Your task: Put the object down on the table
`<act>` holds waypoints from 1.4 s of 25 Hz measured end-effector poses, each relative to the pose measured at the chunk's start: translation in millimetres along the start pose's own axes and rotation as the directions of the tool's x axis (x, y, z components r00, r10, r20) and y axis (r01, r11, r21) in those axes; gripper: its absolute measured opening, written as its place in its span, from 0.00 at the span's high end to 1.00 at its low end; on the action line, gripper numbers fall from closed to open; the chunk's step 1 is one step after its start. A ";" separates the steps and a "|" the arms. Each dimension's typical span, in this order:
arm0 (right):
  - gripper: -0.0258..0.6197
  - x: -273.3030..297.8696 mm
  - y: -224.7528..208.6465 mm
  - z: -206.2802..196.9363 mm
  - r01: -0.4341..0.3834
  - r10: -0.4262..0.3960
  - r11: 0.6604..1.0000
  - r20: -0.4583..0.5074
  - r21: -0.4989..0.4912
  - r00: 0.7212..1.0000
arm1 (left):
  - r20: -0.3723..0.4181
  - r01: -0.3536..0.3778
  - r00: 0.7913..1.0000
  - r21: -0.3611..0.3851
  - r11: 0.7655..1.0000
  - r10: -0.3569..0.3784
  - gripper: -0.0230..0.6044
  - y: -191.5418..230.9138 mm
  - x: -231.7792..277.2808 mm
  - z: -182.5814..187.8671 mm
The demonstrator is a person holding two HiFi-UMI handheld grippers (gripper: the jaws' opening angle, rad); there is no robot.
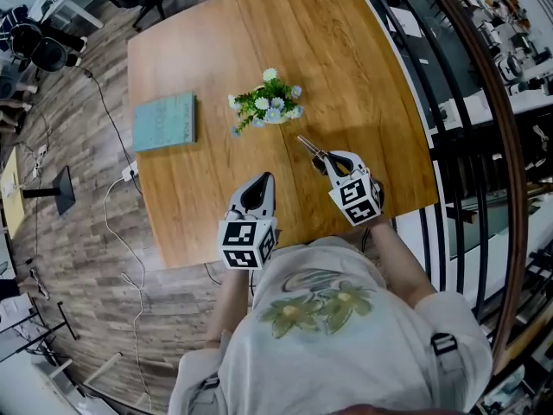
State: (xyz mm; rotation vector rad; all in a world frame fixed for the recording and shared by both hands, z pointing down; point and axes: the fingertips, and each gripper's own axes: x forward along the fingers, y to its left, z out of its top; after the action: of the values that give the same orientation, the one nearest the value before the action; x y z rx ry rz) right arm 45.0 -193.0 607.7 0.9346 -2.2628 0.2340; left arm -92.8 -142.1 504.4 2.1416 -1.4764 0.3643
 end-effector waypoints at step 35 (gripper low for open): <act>0.90 32.1 24.7 -33.5 -0.092 0.092 0.996 -0.072 0.015 0.993 | -0.024 -0.002 1.000 -0.015 1.000 0.002 0.94 4.7 18.1 -1.0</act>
State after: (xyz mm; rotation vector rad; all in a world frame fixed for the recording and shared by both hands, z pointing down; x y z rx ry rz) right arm 28.9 -179.8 655.9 0.8153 -2.2416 0.3172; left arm -90.4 -157.2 515.4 2.1173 -1.4635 0.3771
